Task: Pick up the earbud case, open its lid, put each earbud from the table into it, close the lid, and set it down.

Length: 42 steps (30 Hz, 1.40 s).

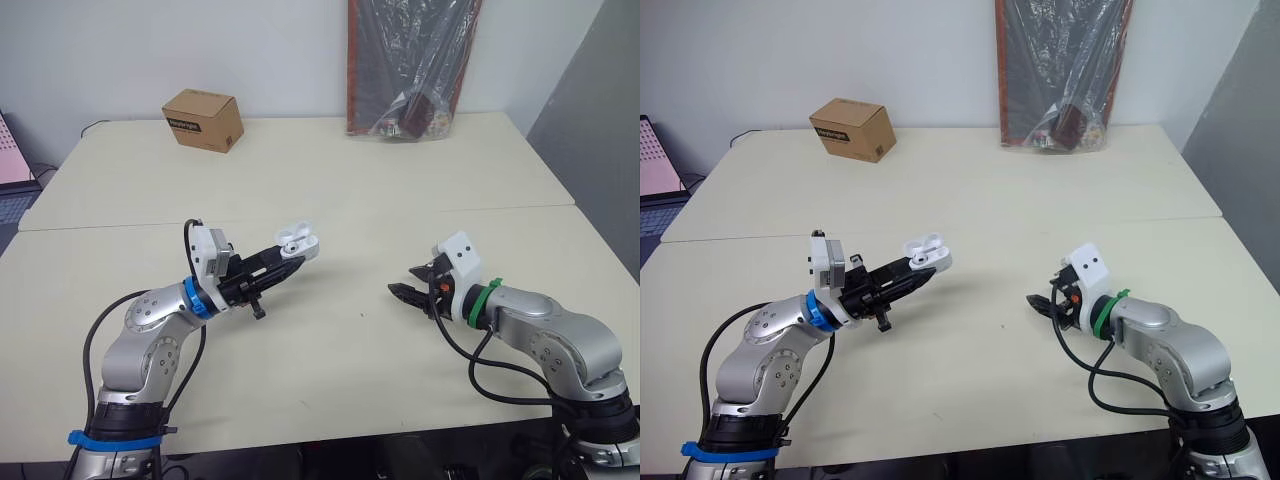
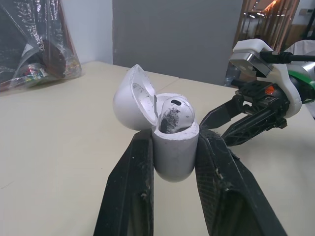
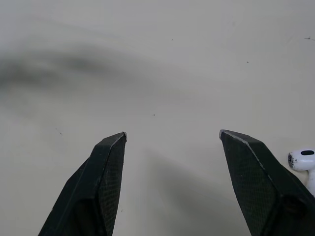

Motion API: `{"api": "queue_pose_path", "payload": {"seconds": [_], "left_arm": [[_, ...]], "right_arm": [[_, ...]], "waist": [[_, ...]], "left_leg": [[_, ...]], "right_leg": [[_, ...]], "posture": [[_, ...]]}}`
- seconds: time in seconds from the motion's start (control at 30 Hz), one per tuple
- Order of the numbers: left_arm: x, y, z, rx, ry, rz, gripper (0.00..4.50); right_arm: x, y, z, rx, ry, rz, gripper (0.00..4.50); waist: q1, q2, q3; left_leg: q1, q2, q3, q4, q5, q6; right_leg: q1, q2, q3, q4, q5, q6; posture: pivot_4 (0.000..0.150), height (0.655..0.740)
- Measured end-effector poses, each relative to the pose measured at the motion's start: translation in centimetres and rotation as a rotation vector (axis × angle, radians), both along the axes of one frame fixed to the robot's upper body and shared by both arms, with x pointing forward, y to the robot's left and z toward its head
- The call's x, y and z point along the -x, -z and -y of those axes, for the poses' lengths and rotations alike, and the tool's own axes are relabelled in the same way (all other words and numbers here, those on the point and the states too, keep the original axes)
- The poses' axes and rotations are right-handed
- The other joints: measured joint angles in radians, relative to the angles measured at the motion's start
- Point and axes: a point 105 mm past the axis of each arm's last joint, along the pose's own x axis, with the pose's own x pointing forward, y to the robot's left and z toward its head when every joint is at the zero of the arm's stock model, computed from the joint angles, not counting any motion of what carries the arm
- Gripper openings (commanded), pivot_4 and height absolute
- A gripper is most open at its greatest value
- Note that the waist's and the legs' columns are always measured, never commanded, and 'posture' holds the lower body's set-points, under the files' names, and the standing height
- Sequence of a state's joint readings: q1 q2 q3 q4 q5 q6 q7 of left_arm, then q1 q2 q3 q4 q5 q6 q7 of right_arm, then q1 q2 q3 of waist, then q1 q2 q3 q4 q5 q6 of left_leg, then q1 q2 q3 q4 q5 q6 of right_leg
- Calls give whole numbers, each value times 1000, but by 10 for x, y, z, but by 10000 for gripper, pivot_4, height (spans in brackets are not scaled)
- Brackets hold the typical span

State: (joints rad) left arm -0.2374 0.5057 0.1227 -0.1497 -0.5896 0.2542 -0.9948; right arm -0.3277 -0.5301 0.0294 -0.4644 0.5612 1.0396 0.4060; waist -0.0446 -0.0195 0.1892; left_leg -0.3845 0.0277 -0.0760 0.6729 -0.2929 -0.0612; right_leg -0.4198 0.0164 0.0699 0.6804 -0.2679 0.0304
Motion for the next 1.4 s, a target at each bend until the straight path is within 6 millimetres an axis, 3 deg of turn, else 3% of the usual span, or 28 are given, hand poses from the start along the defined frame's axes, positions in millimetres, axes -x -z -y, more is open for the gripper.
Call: {"api": "queue_pose_path", "payload": {"seconds": [0.47,0.83,1.1,1.4], "left_arm": [[0,0,0,0,0,0,8065],[0,0,1,6,2,1,8065],[0,0,2,9,4,1,8065],[0,0,2,9,2,1,8065]], "right_arm": [[-2,-4,0,3,4,14,31593],[-27,-9,30,56,163,39,31593],[-42,5,51,104,275,-10,31593],[-51,21,45,107,266,-46,31593]], "waist": [[0,0,0],[0,0,0],[0,0,0],[0,0,0]], "left_leg": [[0,0,0,1,0,0],[0,0,0,2,0,0],[0,0,1,2,0,0],[0,0,1,2,0,0]], "right_leg": [[0,0,0,0,0,0],[0,0,0,0,0,0],[0,0,1,1,0,0],[0,0,1,1,0,0]], "posture": [[1500,7400],[1500,7400],[1500,7400],[1500,7400]]}}
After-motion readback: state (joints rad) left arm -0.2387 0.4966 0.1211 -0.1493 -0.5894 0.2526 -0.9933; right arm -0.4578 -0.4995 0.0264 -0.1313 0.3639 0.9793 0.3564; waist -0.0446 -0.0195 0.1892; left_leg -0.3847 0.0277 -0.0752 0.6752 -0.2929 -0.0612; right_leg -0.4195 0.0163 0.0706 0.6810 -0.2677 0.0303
